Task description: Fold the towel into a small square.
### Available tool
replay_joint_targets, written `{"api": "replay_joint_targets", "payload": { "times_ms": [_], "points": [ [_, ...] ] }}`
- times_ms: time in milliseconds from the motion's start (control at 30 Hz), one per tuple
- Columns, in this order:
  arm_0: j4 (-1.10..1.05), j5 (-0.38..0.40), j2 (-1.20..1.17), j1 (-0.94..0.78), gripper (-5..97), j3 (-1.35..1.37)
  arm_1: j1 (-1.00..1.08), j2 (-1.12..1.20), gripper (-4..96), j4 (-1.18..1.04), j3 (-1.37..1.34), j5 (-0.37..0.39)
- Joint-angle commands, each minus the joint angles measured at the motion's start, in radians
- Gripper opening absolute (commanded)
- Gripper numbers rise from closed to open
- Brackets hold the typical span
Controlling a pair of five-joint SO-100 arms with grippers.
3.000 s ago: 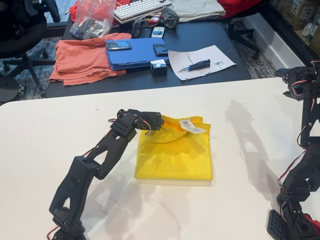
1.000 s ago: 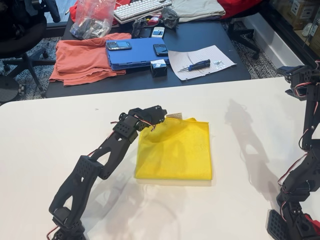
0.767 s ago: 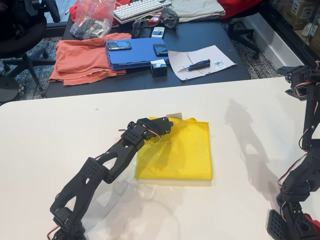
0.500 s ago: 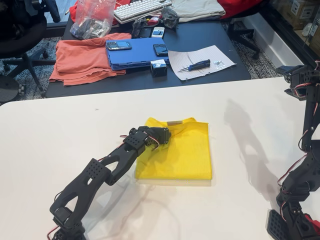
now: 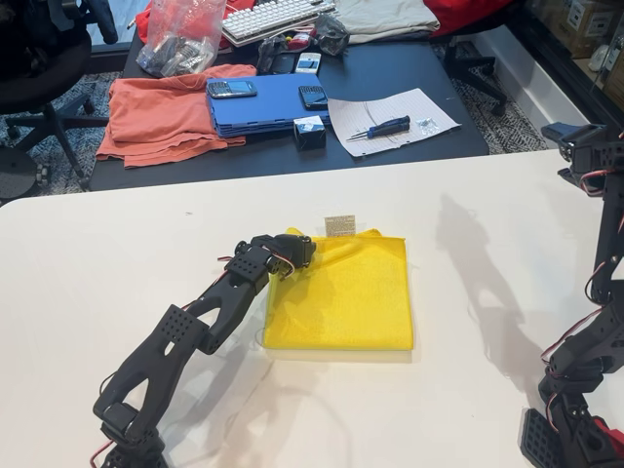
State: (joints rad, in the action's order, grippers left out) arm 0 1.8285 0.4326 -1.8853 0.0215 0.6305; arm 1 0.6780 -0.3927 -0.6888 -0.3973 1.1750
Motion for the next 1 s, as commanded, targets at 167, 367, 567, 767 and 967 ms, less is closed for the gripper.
{"api": "replay_joint_targets", "payload": {
  "times_ms": [167, 367, 567, 767, 967],
  "points": [
    [0.021, -0.003, -0.021, 0.003, 29, -0.011, -0.061, -0.02, -2.1, -0.012, 0.032, -0.002],
    [0.021, -0.003, -0.023, 0.005, 29, -0.011, -0.08, -0.063, -2.1, -0.081, 0.031, -0.006],
    [0.021, -0.003, -0.011, 0.005, 29, -0.009, -0.089, -0.21, -2.1, -0.166, 0.032, -0.044],
    [0.021, -0.049, -0.015, -0.032, 29, 0.086, -0.094, -0.571, -2.1, -0.5, 0.021, -0.325],
    [0.014, -0.067, -0.025, -0.299, 29, 0.241, -0.11, -0.831, -2.1, -0.811, 0.032, -0.472]
  ]
}}
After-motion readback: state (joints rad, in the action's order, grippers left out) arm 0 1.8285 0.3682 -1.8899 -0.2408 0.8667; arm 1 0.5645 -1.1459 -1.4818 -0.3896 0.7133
